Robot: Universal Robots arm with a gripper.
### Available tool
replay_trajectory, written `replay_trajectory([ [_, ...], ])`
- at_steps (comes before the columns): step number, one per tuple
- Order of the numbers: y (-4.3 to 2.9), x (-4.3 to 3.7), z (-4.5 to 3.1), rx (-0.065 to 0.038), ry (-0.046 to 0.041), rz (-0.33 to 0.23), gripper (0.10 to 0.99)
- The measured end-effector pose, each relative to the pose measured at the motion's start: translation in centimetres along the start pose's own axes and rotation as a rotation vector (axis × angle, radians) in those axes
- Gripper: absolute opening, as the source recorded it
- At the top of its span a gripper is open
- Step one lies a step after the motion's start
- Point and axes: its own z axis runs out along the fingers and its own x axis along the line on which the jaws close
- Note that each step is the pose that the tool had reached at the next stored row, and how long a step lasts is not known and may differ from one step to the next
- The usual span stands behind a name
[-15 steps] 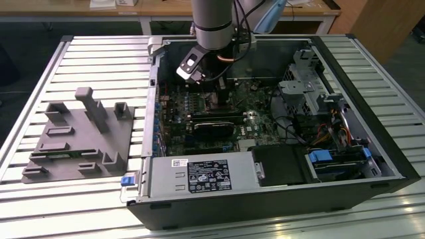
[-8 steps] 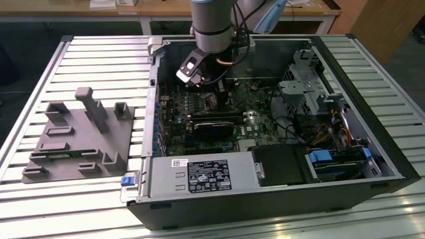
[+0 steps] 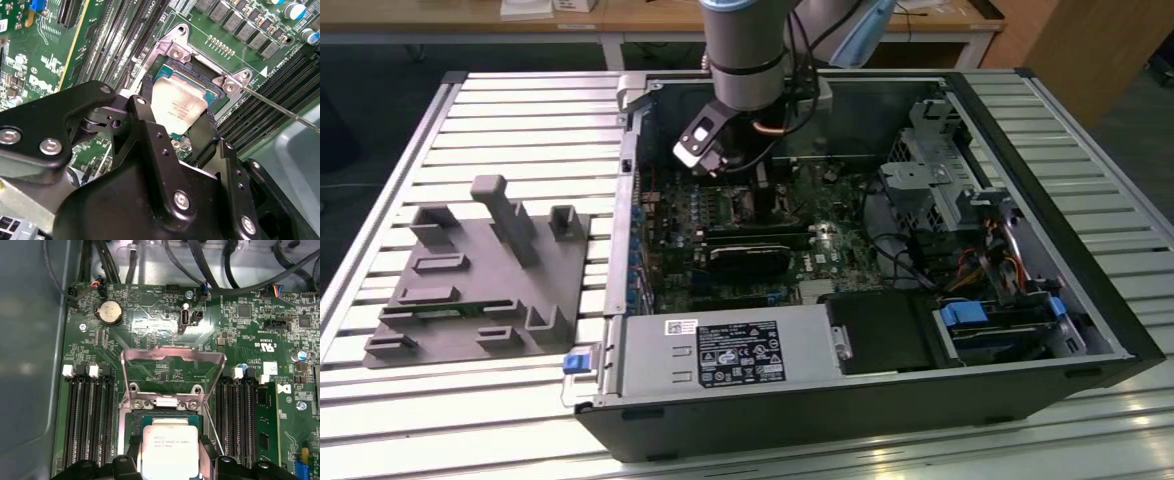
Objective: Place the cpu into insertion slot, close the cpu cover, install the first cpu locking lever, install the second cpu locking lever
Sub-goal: 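Place the cpu into insertion slot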
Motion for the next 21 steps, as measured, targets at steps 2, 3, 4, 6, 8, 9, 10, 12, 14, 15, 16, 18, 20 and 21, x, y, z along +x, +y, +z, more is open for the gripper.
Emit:
replay_trajectory([
  [2, -0.05, 0.01, 0.11, 0.0, -0.0004, 0.005, 0.537],
  [3, -0.07, 0.01, 0.14, 0.0, -0.0002, 0.005, 0.537],
  [4, -0.09, 0.0, 0.17, 0.0, 0.0003, 0.006, 0.537],
  [6, -0.1, 0.01, 0.21, 0.0, 0.0018, 0.006, 0.537],
  [8, -0.1, 0.02, 0.24, 0.0, 0.0039, 0.006, 0.537],
  [9, -0.1, 0.02, 0.25, 0.0, 0.0061, 0.006, 0.537],
  [10, -0.1, 0.02, 0.26, 0.0, 0.0095, 0.006, 0.537],
  [12, -0.1, 0.02, 0.27, 0.0, 0.0169, 0.007, 0.537],
  [14, -0.11, 0.03, 0.29, 0.0, 0.0201, 0.007, 0.537],
  [15, -0.11, 0.03, 0.32, 0.0, 0.0203, 0.007, 0.537],
  [16, -0.11, 0.02, 0.34, 0.0, 0.0203, 0.007, 0.537],
  [18, -0.12, 0.02, 0.42, 0.0, 0.0202, 0.007, 0.537],
  [20, -0.13, 0.02, 0.45, 0.0, 0.0201, 0.007, 0.537],
  [21, -0.13, 0.02, 0.45, 0.0, 0.0201, 0.007, 0.537],
])
